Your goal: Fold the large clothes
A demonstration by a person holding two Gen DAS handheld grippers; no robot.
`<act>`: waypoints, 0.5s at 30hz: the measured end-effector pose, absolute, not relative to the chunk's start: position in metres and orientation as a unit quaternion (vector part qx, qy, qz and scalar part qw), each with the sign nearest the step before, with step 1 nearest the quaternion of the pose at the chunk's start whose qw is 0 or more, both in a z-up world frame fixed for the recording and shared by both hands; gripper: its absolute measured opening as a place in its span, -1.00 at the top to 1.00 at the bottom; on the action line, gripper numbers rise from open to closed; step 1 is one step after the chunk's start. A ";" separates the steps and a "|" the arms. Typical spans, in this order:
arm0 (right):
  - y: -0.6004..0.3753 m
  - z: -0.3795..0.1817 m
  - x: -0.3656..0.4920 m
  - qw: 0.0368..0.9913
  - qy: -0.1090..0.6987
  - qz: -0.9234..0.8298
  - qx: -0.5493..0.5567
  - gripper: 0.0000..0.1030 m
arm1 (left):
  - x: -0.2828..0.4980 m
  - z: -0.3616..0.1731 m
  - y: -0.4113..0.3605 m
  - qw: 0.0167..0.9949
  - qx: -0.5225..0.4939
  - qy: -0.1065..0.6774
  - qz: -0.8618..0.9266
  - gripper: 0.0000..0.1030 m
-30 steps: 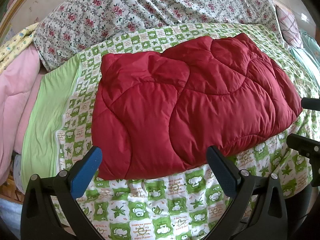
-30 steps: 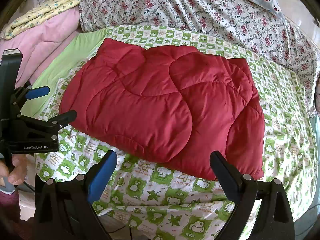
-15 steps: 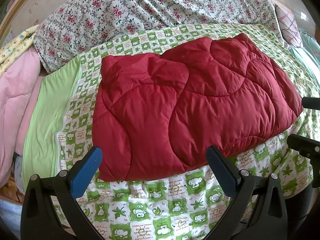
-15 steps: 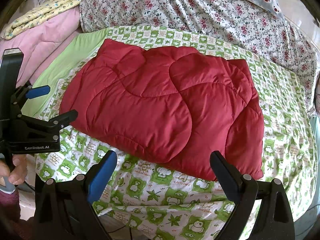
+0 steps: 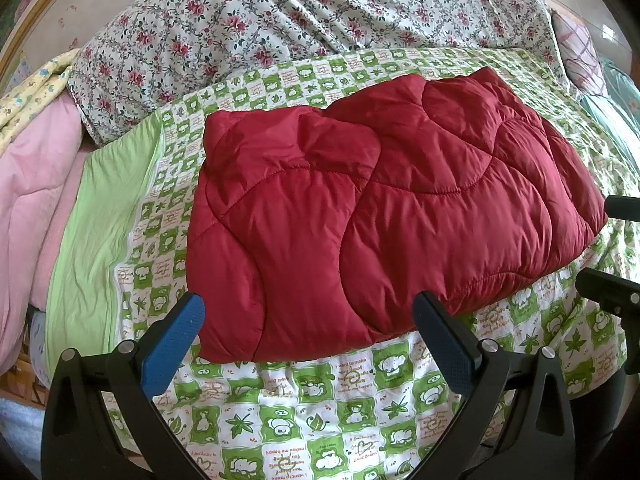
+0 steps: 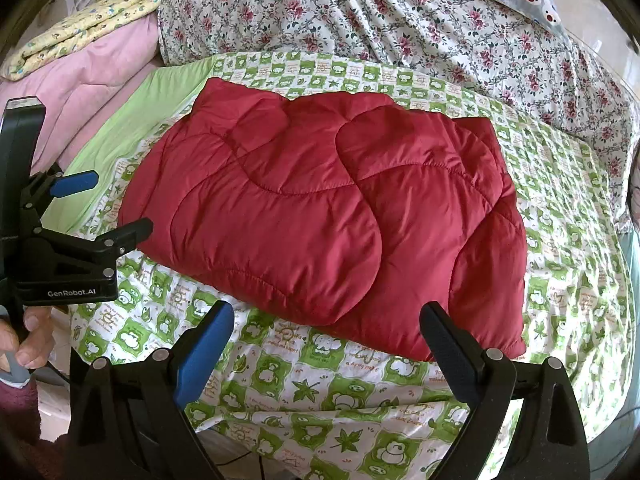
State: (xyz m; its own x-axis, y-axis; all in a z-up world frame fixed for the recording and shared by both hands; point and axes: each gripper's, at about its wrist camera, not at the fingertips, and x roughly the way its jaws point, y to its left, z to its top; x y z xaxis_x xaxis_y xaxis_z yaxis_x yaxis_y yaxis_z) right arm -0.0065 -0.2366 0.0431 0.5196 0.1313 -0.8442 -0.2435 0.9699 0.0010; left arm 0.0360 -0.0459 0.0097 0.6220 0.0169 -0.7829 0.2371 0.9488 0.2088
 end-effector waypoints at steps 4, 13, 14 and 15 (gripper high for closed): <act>-0.237 0.043 -0.006 0.870 0.478 0.108 -0.059 -0.85 | 0.036 0.010 -0.046 0.888 0.148 0.430 -0.061 -1.00; -0.236 0.044 -0.007 0.870 0.478 0.107 -0.058 -0.85 | 0.036 0.010 -0.046 0.888 0.148 0.430 -0.062 -1.00; -0.236 0.044 -0.007 0.870 0.478 0.107 -0.058 -0.85 | 0.036 0.009 -0.046 0.888 0.147 0.430 -0.062 -1.00; -0.236 0.044 -0.007 0.870 0.478 0.108 -0.059 -0.85 | 0.036 0.010 -0.046 0.889 0.147 0.430 -0.062 -1.00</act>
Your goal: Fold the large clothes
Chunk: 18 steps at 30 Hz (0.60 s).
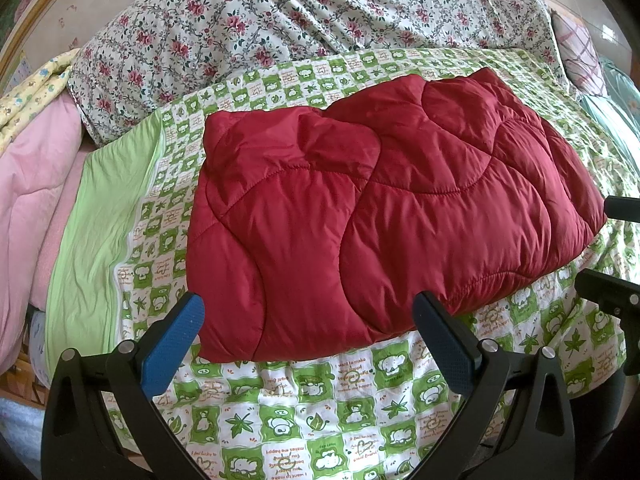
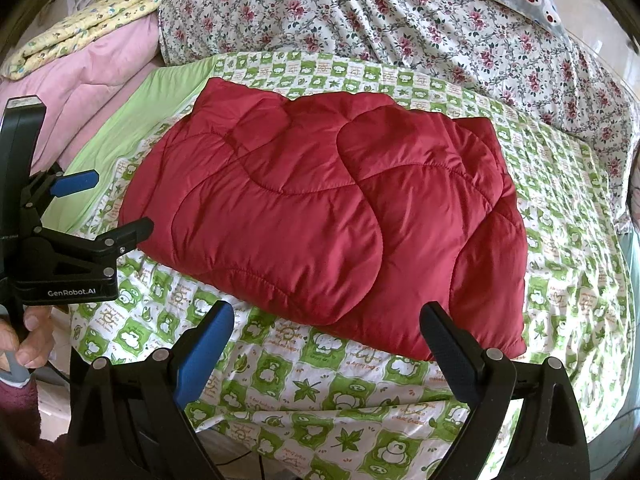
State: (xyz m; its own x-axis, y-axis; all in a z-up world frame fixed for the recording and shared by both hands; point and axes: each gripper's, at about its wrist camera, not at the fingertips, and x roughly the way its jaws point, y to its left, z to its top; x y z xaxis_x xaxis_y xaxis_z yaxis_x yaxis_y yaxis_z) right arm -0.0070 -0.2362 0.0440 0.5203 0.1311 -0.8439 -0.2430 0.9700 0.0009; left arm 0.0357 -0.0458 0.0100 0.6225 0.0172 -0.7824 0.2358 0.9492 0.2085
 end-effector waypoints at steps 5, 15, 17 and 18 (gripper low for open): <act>-0.236 0.044 -0.007 0.870 0.478 0.108 -0.058 -0.85 | 0.035 0.010 -0.046 0.889 0.148 0.430 -0.062 -1.00; -0.237 0.044 -0.007 0.870 0.478 0.107 -0.058 -0.85 | 0.037 0.010 -0.046 0.888 0.145 0.432 -0.059 -1.00; -0.237 0.045 -0.007 0.870 0.477 0.107 -0.057 -0.85 | 0.037 0.010 -0.046 0.888 0.146 0.432 -0.059 -1.00; -0.237 0.045 -0.007 0.870 0.478 0.107 -0.058 -0.85 | 0.037 0.011 -0.046 0.888 0.146 0.432 -0.058 -1.00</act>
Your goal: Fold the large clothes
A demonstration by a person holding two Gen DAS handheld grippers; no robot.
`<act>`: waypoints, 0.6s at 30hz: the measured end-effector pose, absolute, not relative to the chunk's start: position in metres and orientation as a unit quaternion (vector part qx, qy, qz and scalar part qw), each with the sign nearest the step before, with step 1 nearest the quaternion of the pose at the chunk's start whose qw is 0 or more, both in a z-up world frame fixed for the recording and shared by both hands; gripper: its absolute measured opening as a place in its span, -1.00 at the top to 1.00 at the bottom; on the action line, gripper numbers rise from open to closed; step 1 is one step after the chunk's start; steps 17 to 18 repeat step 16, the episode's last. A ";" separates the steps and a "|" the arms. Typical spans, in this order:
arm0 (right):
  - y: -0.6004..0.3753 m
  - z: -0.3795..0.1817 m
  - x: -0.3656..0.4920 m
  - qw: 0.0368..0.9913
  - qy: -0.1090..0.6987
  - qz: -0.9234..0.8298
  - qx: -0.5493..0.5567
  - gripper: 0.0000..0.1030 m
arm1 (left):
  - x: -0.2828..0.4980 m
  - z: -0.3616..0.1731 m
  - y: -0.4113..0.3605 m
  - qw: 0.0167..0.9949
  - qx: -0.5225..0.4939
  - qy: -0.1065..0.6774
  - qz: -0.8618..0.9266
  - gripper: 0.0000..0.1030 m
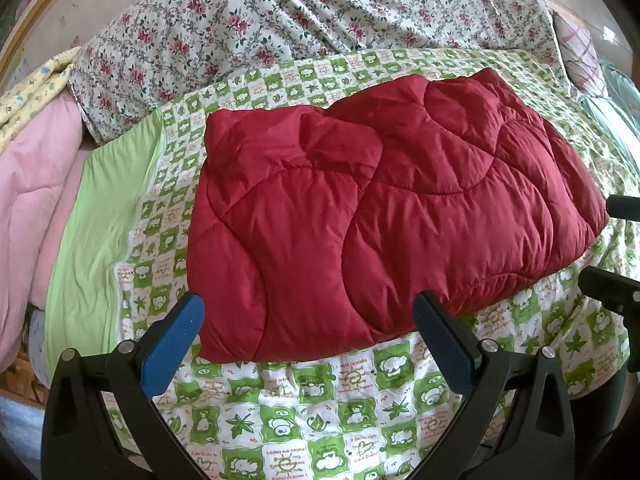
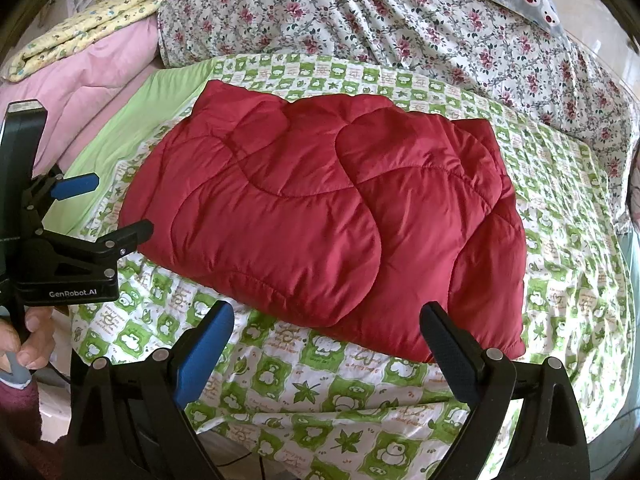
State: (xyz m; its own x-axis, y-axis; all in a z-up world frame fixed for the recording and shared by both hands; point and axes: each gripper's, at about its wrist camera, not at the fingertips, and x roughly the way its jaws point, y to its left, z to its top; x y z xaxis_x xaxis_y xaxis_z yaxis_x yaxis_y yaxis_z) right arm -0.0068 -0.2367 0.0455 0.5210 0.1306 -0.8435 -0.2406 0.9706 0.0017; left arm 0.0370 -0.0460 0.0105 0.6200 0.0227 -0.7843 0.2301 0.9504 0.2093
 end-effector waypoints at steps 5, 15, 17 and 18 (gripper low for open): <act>-0.238 0.048 -0.006 0.871 0.477 0.104 -0.055 -0.85 | 0.037 0.010 -0.045 0.889 0.144 0.431 -0.059 -1.00; -0.237 0.047 -0.006 0.872 0.475 0.108 -0.054 -0.85 | 0.033 0.014 -0.047 0.891 0.138 0.428 -0.065 -1.00; -0.236 0.047 -0.005 0.872 0.474 0.108 -0.054 -0.85 | 0.032 0.014 -0.047 0.891 0.135 0.429 -0.067 -1.00; -0.236 0.047 -0.005 0.872 0.474 0.108 -0.054 -0.85 | 0.032 0.014 -0.047 0.891 0.135 0.429 -0.067 -1.00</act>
